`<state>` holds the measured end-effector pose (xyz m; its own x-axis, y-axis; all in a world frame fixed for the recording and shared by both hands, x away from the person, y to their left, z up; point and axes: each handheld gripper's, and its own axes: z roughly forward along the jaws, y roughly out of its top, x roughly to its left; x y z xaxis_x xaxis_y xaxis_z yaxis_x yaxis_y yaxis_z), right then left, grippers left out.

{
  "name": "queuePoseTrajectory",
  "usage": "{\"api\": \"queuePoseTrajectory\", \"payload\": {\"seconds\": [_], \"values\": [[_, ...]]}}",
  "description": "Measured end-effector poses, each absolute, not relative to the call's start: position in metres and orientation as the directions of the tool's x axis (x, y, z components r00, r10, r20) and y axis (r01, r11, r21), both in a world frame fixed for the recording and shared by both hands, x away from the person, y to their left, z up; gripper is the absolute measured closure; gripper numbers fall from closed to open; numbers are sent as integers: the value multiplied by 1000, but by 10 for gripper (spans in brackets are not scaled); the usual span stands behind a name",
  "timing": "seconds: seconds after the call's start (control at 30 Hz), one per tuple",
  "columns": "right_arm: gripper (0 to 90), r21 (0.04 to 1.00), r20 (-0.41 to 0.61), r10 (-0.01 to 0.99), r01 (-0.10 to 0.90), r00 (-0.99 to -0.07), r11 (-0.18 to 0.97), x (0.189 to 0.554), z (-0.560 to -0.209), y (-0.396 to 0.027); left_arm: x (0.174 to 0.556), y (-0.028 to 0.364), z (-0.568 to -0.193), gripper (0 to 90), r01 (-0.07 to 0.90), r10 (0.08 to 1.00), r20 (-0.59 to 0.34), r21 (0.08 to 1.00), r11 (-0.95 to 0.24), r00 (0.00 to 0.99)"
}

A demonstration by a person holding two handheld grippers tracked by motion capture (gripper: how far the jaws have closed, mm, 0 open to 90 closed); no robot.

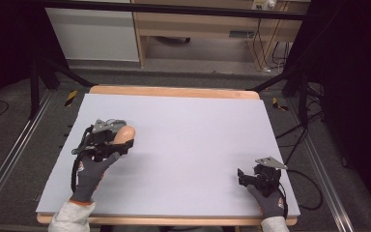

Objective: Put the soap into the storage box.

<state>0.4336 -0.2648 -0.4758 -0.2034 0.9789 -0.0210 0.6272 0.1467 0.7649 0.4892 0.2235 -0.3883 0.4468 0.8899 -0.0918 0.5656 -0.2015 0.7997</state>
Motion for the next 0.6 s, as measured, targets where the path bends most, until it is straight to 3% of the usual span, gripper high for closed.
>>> {"api": "queuePoseTrajectory", "payload": {"seconds": [0.6], "values": [[70,763,-27,980,629,-199,149,434,-477,-265,513,237,-387,313,566,911,-87,806,-174,404]]}}
